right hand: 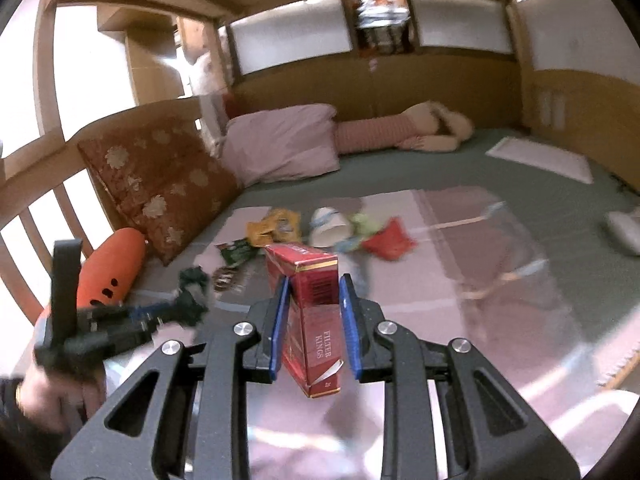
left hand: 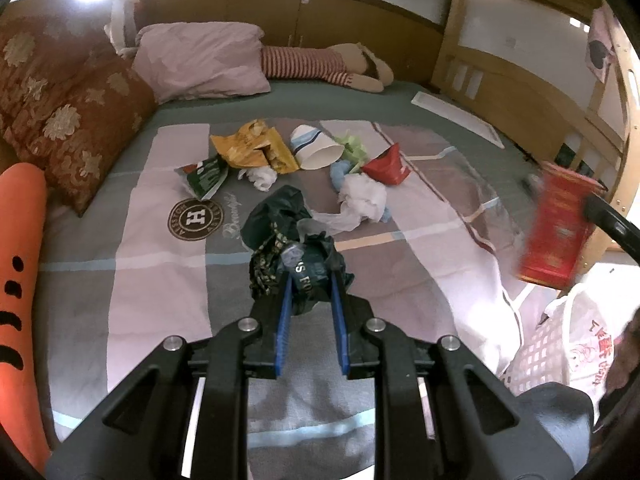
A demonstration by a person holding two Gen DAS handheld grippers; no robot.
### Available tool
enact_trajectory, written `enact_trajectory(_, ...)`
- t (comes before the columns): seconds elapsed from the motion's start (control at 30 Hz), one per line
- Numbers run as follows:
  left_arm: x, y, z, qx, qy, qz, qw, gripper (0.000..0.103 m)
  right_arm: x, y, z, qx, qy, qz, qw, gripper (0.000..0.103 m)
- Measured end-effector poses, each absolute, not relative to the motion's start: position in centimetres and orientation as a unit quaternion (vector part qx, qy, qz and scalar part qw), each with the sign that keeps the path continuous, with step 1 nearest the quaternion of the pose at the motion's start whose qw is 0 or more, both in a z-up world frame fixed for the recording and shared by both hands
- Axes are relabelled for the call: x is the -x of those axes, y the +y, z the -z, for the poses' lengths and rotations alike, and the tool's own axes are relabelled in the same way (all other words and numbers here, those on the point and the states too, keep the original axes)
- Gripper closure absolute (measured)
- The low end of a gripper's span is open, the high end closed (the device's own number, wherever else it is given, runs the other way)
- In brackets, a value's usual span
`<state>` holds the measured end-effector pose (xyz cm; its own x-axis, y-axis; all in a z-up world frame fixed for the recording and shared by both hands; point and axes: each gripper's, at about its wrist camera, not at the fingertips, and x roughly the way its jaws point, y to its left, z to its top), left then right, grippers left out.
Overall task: Collect trash
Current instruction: 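Lift the green bag with the left tool while the right tool carries the red box toward the basket, then open both tools over the white basket to drop the bag and box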
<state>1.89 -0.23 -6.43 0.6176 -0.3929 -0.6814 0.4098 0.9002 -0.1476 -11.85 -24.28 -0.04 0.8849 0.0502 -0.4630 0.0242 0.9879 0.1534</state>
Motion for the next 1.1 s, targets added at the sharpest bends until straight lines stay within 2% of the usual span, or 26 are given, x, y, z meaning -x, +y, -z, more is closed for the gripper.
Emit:
enact_trajectory(0.17,-0.9,-1.3,5.6,-0.012,0.363,0.264,0.894,0.083,20.0,-30.2,-0.1,-0.070,0.250,0.075,0.963,0.077)
enact_trajectory(0.37,3.9,-8.2,4.1,-0.068,0.345,0.389,0.852,0.083,26.6,-35.5,3.9,-0.079,0.303,0.168,0.935,0.075)
enact_trajectory(0.4,4.9,-9.4,3.8,-0.075,0.342,0.405,0.845,0.083,27.3,-36.5,4.7,-0.089,0.312,0.180,0.929,0.071)
enact_trajectory(0.43,6.2,-11.1,3.5,-0.085,0.340,0.428,0.833,0.083,27.8,-37.3,5.2,-0.099,0.320,0.190,0.923,0.055)
enact_trajectory(0.5,9.3,-15.1,3.0,-0.104,0.338,0.470,0.809,0.083,29.5,-38.7,4.7,-0.121,0.295,0.209,0.924,0.044)
enact_trajectory(0.67,14.6,-23.1,3.1,-0.122,0.358,0.548,0.746,0.083,32.6,-40.2,0.1,-0.117,0.220,0.242,0.938,0.032)
enact_trajectory(0.77,17.4,-27.2,3.4,-0.134,0.364,0.584,0.713,0.079,33.9,-40.4,-2.1,-0.110,0.187,0.256,0.942,0.032)
enact_trajectory(0.8,18.0,-28.6,3.7,-0.140,0.371,0.592,0.701,0.066,34.2,-40.5,-2.6,-0.112,0.180,0.255,0.943,0.032)
enact_trajectory(0.83,18.1,-29.2,4.0,-0.141,0.375,0.590,0.701,0.033,34.3,-40.5,-2.8,-0.114,0.177,0.252,0.945,0.032)
enact_trajectory(0.87,18.0,-29.4,4.1,-0.139,0.375,0.583,0.707,0.019,34.1,-40.4,-2.9,-0.114,0.177,0.249,0.945,0.032)
enact_trajectory(0.9,17.6,-29.2,3.9,-0.127,0.366,0.570,0.725,0.014,33.5,-40.2,-3.0,-0.112,0.181,0.243,0.946,0.032)
enact_trajectory(1.1,11.8,-23.9,1.6,-0.077,0.351,0.507,0.784,0.010,28.3,-37.1,-1.6,-0.109,0.210,0.196,0.952,0.032)
